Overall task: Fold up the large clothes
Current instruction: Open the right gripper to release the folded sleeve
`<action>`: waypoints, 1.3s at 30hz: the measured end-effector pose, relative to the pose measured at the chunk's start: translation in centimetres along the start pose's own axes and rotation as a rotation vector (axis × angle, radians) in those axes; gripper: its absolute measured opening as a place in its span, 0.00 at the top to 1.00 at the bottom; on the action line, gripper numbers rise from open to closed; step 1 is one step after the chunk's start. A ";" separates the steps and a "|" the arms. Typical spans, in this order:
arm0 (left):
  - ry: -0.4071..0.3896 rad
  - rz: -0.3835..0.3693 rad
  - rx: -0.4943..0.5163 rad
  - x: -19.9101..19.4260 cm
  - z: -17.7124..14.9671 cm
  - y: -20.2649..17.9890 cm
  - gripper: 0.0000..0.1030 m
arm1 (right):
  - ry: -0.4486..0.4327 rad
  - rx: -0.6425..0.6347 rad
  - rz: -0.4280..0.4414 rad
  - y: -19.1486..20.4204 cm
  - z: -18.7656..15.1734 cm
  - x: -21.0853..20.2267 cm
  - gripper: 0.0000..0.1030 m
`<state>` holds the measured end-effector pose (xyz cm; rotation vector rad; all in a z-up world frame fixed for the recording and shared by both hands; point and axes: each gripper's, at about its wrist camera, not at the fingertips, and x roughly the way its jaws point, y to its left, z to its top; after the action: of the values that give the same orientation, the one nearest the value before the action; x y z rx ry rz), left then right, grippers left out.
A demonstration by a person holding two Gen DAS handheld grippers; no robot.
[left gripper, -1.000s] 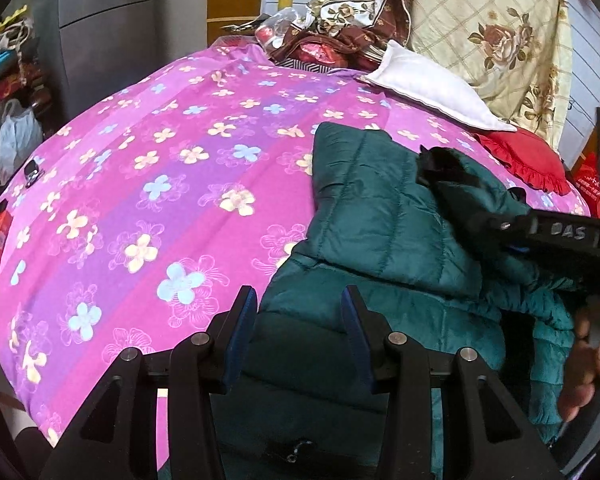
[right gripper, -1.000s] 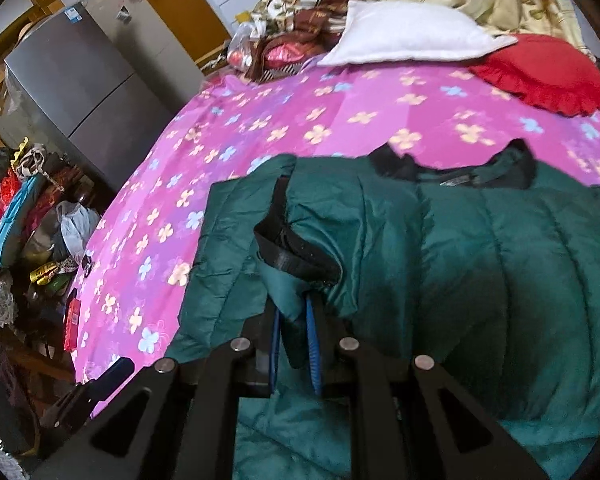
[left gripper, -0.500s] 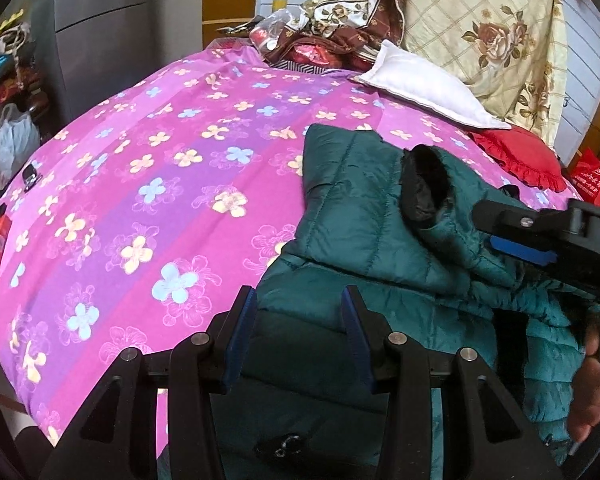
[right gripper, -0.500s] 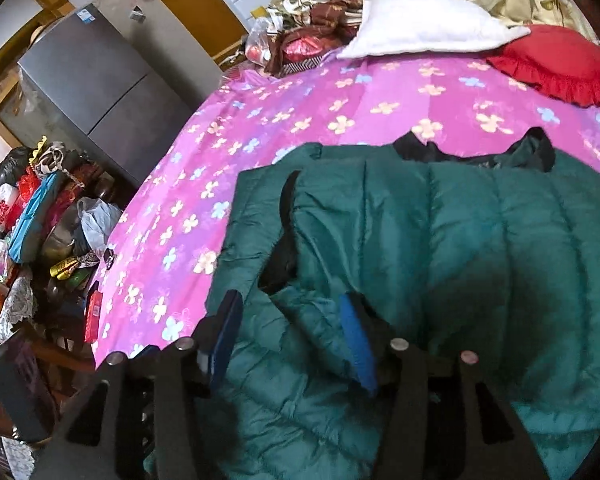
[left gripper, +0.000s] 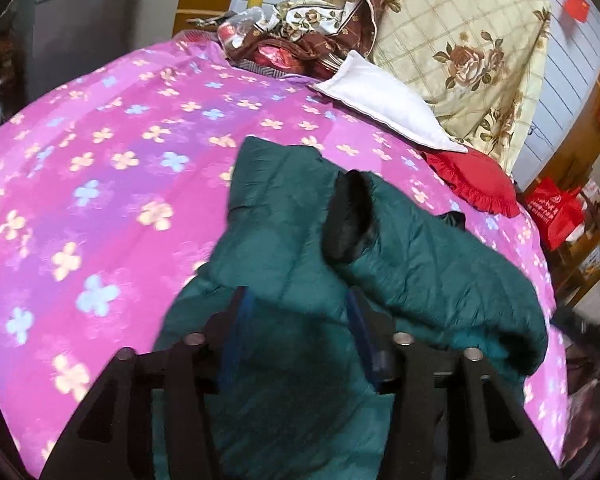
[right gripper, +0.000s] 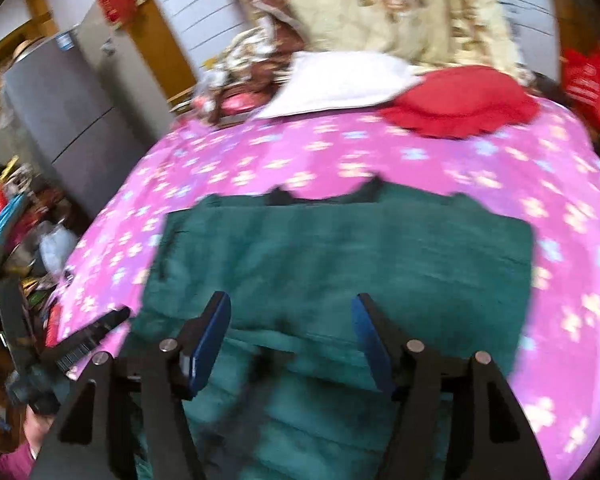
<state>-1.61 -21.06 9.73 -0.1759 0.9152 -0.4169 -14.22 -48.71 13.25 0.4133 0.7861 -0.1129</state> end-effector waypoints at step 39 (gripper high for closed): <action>-0.009 -0.049 -0.106 4.4 5.2 0.6 0.51 | 0.032 0.022 -0.168 -4.5 -0.9 6.6 0.34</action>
<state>5.12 -22.48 9.46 -0.2978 0.9264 -0.4132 -11.27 -52.15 6.57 0.3699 0.8508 -0.2722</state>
